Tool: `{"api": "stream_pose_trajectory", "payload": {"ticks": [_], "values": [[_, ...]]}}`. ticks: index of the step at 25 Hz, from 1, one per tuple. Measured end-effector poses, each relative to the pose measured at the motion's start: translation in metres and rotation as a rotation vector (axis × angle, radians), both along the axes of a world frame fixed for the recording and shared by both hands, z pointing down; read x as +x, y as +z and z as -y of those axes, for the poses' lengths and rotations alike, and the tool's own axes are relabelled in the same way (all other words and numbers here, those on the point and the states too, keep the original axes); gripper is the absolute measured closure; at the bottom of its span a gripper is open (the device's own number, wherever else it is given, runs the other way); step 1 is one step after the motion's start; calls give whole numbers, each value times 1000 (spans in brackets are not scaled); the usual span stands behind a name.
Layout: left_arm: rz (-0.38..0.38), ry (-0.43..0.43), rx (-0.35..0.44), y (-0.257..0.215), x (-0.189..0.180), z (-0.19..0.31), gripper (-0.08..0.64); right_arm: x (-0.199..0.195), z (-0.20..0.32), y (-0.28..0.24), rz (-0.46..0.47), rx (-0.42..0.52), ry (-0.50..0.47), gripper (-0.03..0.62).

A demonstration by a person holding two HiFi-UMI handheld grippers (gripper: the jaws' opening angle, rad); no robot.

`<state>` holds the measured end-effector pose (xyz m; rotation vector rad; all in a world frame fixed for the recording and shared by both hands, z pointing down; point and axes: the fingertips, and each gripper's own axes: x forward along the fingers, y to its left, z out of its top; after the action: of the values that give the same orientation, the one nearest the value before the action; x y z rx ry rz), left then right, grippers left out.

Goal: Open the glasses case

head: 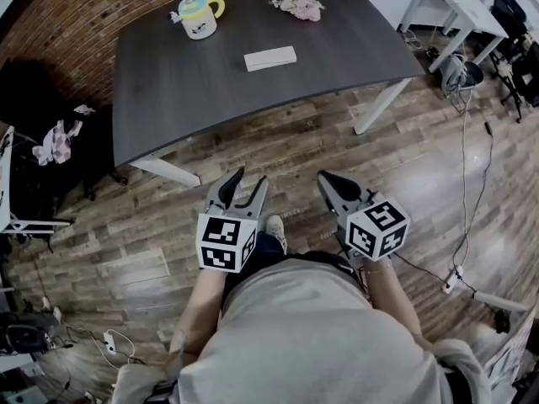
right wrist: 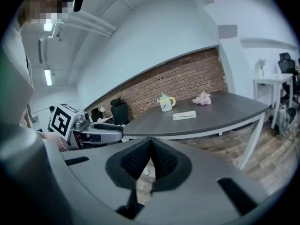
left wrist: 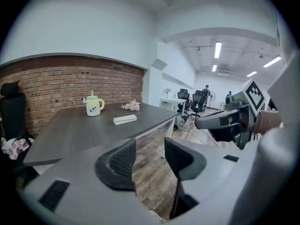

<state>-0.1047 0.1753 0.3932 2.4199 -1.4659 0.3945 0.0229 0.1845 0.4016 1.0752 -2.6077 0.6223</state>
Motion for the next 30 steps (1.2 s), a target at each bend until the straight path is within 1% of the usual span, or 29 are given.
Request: {"api": "stream_pose_trajectory", "payload": {"ticks": [5,10,13,17,22,25,28,30], "values": [[-3,23,-4,4,-24,31,371,-17,33,-2,0,1,41,587],[-10,38,-21,10,-39,51,371,-35,46,1,2,-28,53,586],[-11,35,-15,9,-42,67,371,-34,56,6,-11,-47,53,587],[0,33,-20,14,-44,84,371,-33,74,13,-3,-61,64,586],[56,34,2,13,-47,120,371,-41,111,15,3,-54,26,586],[86,29,-13,18,-48,146,371,-47,132,22,1,-69,-16,586],[125,44,-13,18,-48,181,371,-56,162,24,-4,-73,-58,587],[138,56,-9,16,-45,205,371,-60,184,24,-5,-73,-80,587]]}}
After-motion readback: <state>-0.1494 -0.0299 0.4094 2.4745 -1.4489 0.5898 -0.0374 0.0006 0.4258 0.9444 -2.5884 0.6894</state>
